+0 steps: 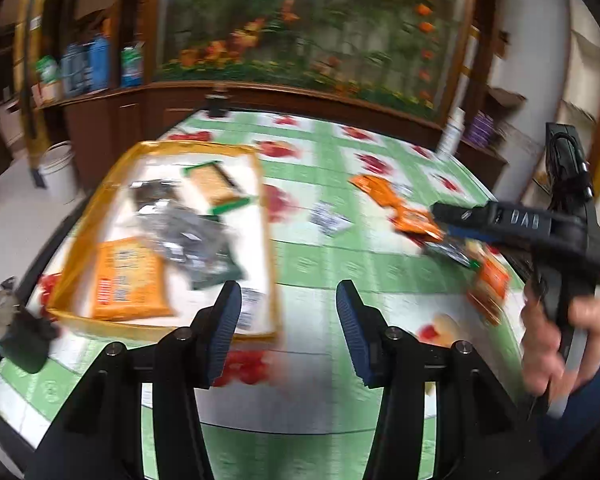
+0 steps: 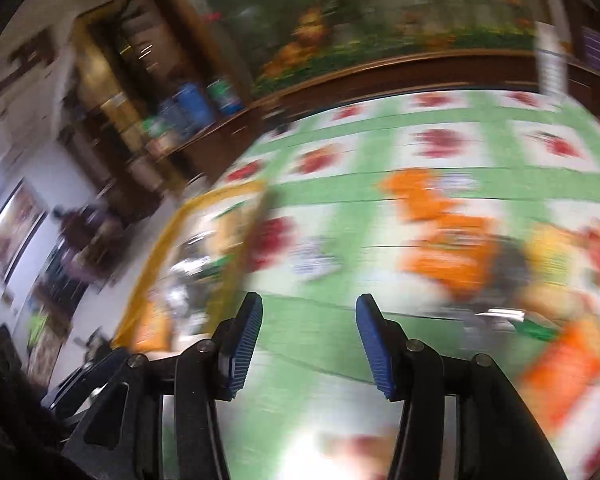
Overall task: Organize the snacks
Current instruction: 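Grasp the silver foil bag with the left gripper while the right grasps the orange soda cracker pack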
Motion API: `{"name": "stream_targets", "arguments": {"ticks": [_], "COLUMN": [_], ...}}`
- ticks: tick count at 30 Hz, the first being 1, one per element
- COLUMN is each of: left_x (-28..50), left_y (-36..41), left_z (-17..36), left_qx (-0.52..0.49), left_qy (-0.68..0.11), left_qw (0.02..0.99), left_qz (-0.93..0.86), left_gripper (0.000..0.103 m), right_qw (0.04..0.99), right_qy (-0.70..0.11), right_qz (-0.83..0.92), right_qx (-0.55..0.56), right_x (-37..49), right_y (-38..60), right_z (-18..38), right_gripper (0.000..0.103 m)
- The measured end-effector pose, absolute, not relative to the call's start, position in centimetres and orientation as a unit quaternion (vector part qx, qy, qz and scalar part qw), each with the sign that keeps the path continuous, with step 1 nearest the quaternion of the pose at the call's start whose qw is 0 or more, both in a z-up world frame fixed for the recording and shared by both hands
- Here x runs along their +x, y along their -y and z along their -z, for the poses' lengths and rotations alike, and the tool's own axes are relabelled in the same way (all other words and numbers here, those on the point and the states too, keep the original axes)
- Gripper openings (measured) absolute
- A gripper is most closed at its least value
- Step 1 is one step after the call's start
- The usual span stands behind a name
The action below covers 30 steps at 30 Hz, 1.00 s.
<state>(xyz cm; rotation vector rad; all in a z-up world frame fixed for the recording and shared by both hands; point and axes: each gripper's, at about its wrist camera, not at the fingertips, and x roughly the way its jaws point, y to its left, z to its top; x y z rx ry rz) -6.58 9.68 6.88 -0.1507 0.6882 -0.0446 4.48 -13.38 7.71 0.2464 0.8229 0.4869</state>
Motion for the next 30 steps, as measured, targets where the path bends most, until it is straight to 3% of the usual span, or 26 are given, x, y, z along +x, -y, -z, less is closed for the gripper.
{"name": "stream_targets", "arguments": {"ticks": [8,10,12,15,22,24,27,29,30], "left_x": [-5.7,-5.7,-5.9,-6.0,-5.4,-5.1,-4.0,-2.8,-2.1], "left_y": [-5.3,-4.6,-4.3,-4.4,-4.8,-4.6,-3.6,-2.7,-2.6], "left_z": [-6.3,-6.1,-6.1,-6.1,-5.9,-6.0,-6.3,-6.5,-6.6], "left_qx": [-0.044,-0.036,-0.031,-0.027,-0.042,-0.041,-0.023,-0.003,0.003], "left_qy": [-0.357,-0.361,-0.363,-0.367,-0.381,-0.384,-0.392,-0.399,-0.402], "left_qw": [0.93,0.929,0.928,0.927,0.92,0.919,0.913,0.909,0.909], "left_qz": [0.072,0.076,0.075,0.073,0.083,0.085,0.107,0.118,0.11], "left_gripper": [0.048,0.048,0.048,0.048,0.048,0.051,0.064,0.078,0.078], "right_qw": [0.892,0.887,0.888,0.893,0.805,0.816,0.841,0.846,0.848], "right_qy": [-0.421,-0.43,-0.426,-0.42,-0.478,-0.461,-0.441,-0.436,-0.434], "right_qz": [-0.065,-0.074,-0.093,-0.125,-0.339,-0.336,-0.29,-0.27,-0.258], "right_qx": [0.152,0.151,0.143,0.108,0.094,0.097,0.119,0.148,0.162], "right_x": [8.6,9.9,11.0,12.0,7.7,6.9,6.7,6.7,6.6], "right_y": [26.5,26.3,25.1,22.2,15.6,16.0,18.3,20.3,21.3], "right_z": [-5.4,-4.9,-4.5,-4.0,-4.0,-5.1,-6.2,-6.3,-6.2], "right_gripper": [0.051,0.047,0.032,0.025,0.027,0.027,0.035,0.035,0.035]}}
